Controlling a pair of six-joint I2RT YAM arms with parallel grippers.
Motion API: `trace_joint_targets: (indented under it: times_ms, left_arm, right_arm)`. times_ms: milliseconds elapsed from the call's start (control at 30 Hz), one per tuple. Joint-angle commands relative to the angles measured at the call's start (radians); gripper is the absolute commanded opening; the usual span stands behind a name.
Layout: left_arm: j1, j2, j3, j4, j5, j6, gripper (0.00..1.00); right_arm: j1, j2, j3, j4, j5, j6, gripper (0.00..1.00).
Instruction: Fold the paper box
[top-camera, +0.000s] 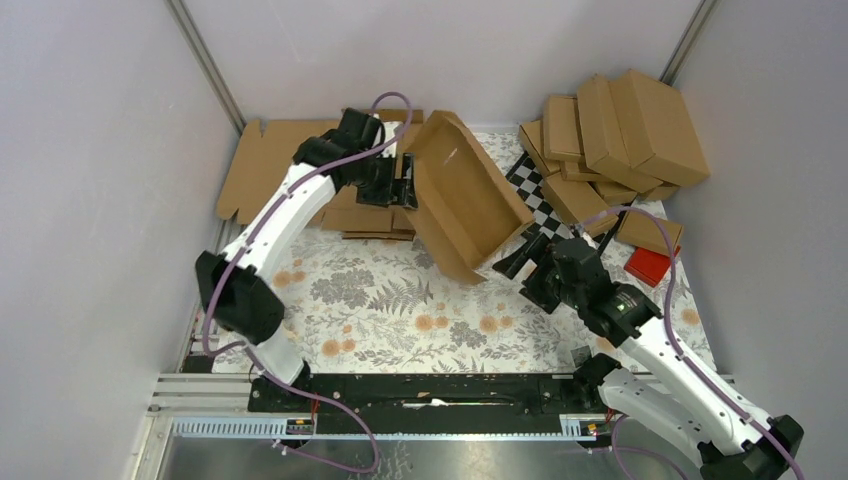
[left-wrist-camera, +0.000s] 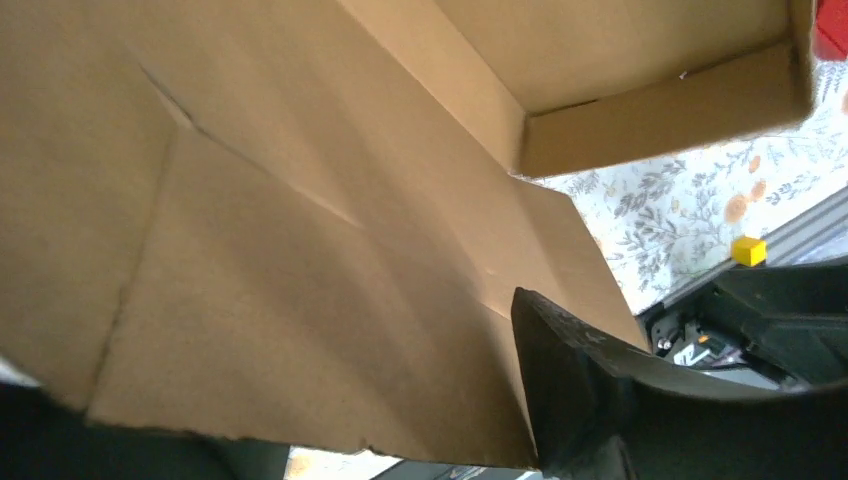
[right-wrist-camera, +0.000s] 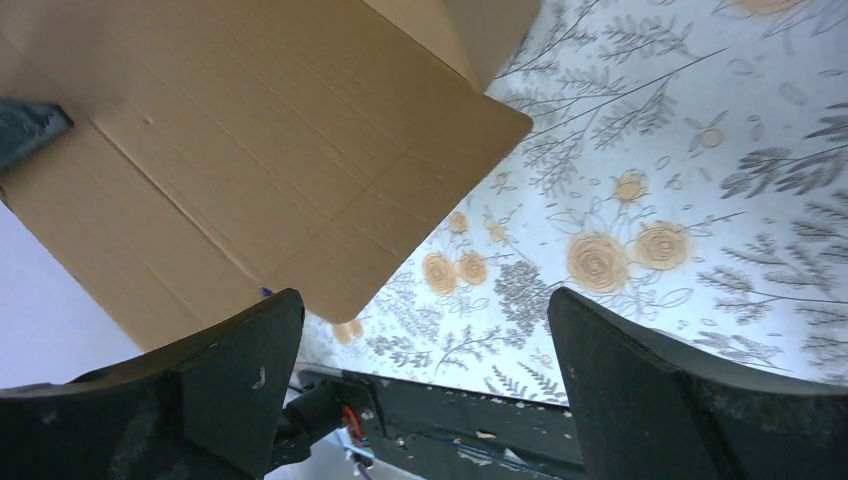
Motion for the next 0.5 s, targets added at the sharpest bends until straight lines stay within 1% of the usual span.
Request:
trace_joint_targets:
  times_ms: [0, 33, 100, 200, 300, 467]
  left_arm:
    - [-0.002, 0.045, 0.188, -0.059, -0.086, 0.028, 0.8]
    - [-0.002, 0.031, 0.196, -0.044, -0.107, 0.021, 0.82]
    - [-0.002, -0.029, 0.172, 0.004, -0.171, 0.007, 0.91]
    - [-0.002, -0.165, 0.061, 0.086, -0.259, -0.007, 0.99]
    - [-0.001, -0.311, -0.082, 0.159, -0.317, -0.033, 0.99]
    - [0.007, -0.519, -0.339, 0.248, -0.31, -0.112, 0.99]
  right_arm:
    - [0.003, 0.0, 0.082, -0.14, 0.144, -0.141, 1.0]
    - [0.003, 0.001, 0.09, -0.154, 0.17, -0.181, 1.0]
    - [0.003, 0.002, 0.097, -0.158, 0.202, -0.269, 1.0]
    - [0.003, 0.014, 0.109, -0.153, 0.247, -0.395, 1.0]
    - [0.003, 0.028, 0.116, -0.104, 0.205, -0.545, 1.0]
    - [0.002, 0.06, 0.147, -0.053, 0.137, -0.716, 1.0]
